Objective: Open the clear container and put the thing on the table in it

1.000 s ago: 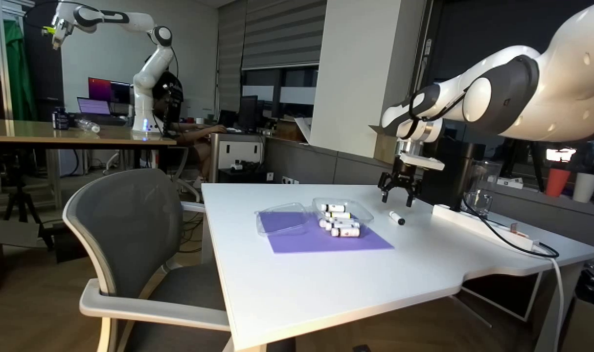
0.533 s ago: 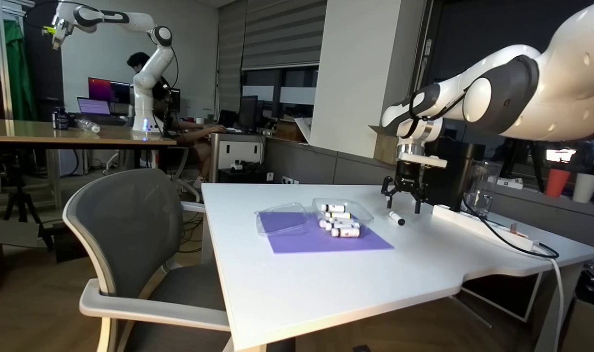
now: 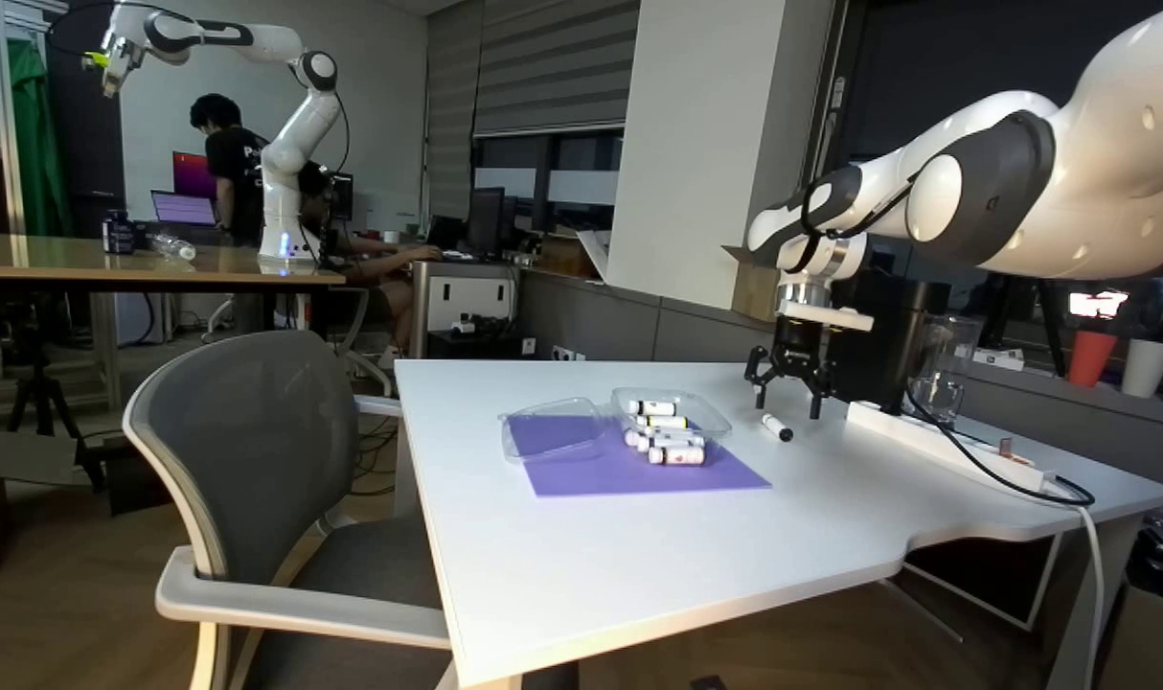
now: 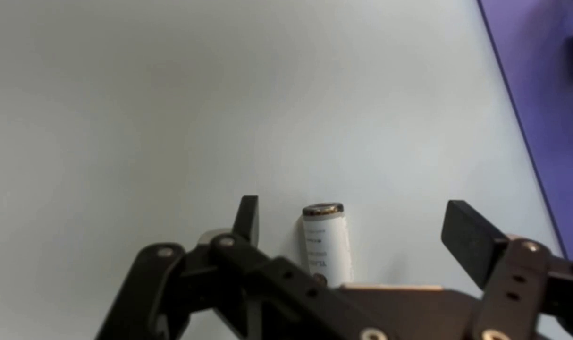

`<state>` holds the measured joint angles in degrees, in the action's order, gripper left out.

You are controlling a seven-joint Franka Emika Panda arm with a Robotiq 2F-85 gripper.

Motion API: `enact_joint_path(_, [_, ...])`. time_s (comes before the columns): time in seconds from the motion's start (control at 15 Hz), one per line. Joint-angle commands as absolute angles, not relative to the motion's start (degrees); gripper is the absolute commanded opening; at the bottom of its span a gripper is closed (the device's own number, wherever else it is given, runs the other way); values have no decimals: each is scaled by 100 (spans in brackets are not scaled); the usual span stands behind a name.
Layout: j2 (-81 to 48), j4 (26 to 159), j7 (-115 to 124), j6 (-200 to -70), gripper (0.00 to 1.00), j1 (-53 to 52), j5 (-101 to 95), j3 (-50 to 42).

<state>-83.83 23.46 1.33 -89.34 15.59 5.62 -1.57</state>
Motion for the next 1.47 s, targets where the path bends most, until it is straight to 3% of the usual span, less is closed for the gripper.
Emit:
enact_joint_path(0.0, [-8384,2303,-159,-9002,100,1655,615,33])
enact_joint_path(0.6, [-8385,2326,-165,-8997,100,1628,542,4])
enact_joint_path(1.4, [-8410,2634,-545,-10121,100,1624,583,99])
